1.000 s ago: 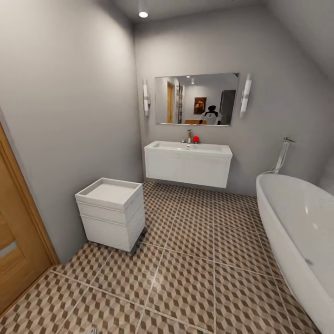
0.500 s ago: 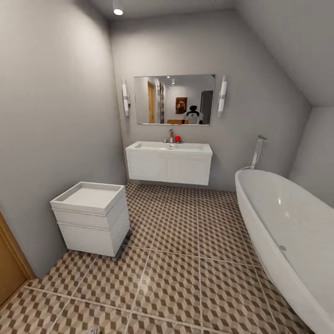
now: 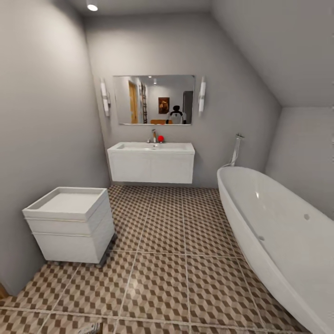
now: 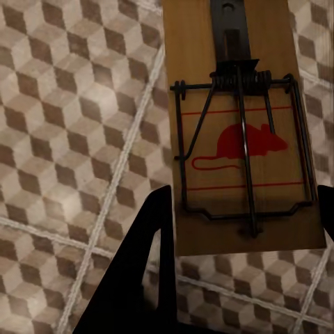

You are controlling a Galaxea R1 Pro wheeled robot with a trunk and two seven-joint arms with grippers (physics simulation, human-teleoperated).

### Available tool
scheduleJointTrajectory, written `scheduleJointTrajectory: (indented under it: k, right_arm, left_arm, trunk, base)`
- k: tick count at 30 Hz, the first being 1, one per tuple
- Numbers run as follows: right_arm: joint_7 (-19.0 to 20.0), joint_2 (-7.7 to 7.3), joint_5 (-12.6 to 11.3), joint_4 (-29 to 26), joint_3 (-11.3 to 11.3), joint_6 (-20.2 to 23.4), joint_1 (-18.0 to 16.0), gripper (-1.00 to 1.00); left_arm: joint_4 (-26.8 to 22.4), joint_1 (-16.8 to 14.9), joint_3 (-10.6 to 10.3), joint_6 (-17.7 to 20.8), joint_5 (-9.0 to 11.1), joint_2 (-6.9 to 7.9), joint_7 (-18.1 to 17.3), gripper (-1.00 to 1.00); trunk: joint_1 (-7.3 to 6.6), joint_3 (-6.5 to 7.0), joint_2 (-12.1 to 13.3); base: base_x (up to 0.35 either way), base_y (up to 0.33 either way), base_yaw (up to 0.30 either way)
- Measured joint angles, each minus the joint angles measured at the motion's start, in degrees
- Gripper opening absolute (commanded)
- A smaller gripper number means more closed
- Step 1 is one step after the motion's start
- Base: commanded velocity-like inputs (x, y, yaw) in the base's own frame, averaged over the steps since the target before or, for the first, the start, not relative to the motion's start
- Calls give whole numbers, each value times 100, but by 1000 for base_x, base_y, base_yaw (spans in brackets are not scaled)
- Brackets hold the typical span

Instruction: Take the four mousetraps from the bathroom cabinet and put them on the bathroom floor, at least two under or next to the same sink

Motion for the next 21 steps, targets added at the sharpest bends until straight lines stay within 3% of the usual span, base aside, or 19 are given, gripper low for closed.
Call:
scheduleJointTrajectory:
  k: [14,21]
  right_arm:
    - [-90,37,9,1,1,-9,-1,-100]
    - [-92,37,9,2,1,-25,-1,-100]
  left_arm:
    - [16,1,4,123,19,57,26,-100]
    - [17,2,2,128,19,59,26,-100]
  trunk:
    - [-3,0,0]
    - [-3,0,0]
  base:
    - [279,0,-15]
    - [323,0,179]
